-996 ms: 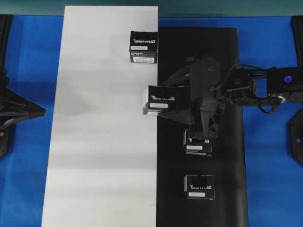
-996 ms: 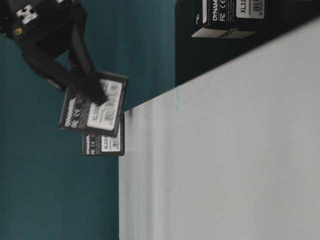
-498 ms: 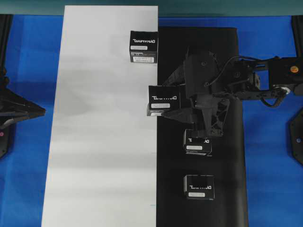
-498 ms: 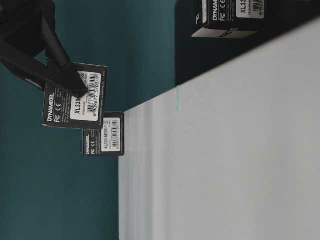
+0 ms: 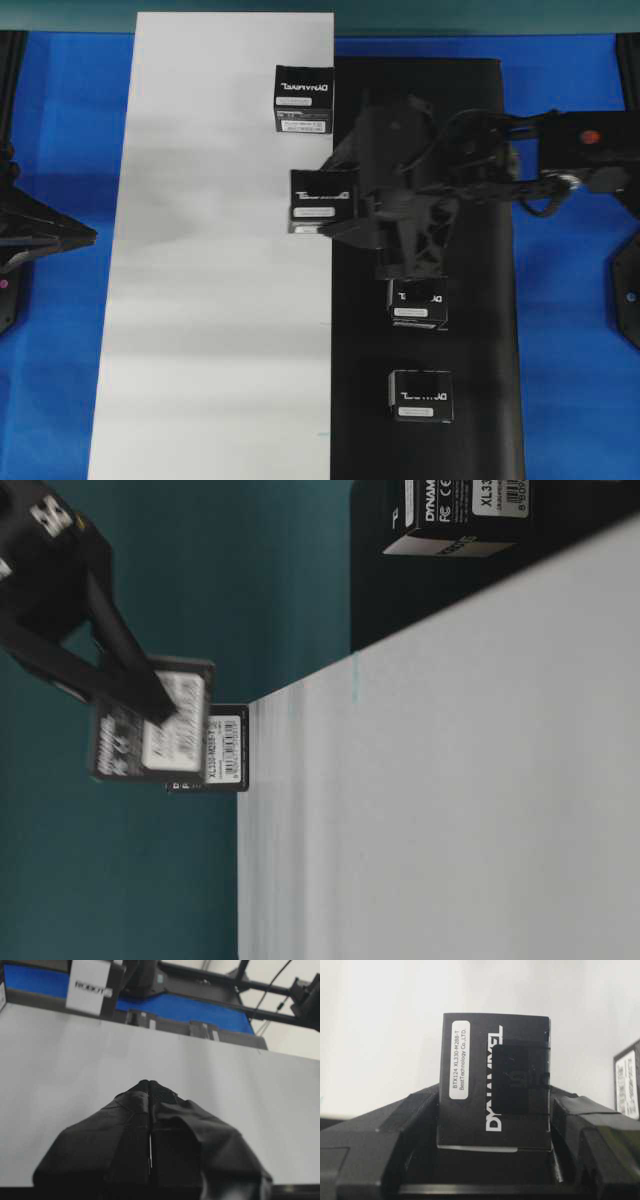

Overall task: Place the box from the black base onto the white base.
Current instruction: 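Lower the box onto the white base below the other box, release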

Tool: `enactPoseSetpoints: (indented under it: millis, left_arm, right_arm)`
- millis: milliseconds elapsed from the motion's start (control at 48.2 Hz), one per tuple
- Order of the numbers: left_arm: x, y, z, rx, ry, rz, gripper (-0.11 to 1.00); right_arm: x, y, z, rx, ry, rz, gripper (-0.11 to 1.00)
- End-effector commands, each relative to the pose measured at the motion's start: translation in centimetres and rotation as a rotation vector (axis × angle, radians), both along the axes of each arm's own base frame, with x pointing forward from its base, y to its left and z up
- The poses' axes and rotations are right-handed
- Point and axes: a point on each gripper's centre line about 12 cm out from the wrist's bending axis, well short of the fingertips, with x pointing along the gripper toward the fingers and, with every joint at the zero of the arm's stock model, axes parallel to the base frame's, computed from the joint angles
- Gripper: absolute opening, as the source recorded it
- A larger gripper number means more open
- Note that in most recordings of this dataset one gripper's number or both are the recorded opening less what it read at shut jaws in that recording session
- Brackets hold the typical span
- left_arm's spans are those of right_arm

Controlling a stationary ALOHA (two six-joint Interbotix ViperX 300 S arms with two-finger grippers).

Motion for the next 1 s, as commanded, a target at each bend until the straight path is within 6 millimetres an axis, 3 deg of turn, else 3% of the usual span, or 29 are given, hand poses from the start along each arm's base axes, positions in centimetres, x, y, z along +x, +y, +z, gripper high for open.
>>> enactPoseSetpoints:
  millis: [0,643,975]
  left_arm:
    - [0.2,0.0,1.0,0.002,-0.023,-0.002,-0.07]
    - [0.1,-0.1,1.0,0.001,-0.025,-0.005,-0.07]
    - [0.2,-0.1,1.0,-0.001,-0.023,-0.006,-0.07]
  right_arm:
    - [1.0,-0.2,-0.3,-0.006,-0.001,0.0,0.52]
    - [2.2,-1.0,-2.3,0.0,0.024,-0.024,0.52]
    - [2.2,-1.1,-2.4,0.008,0.02,-0.033,0.52]
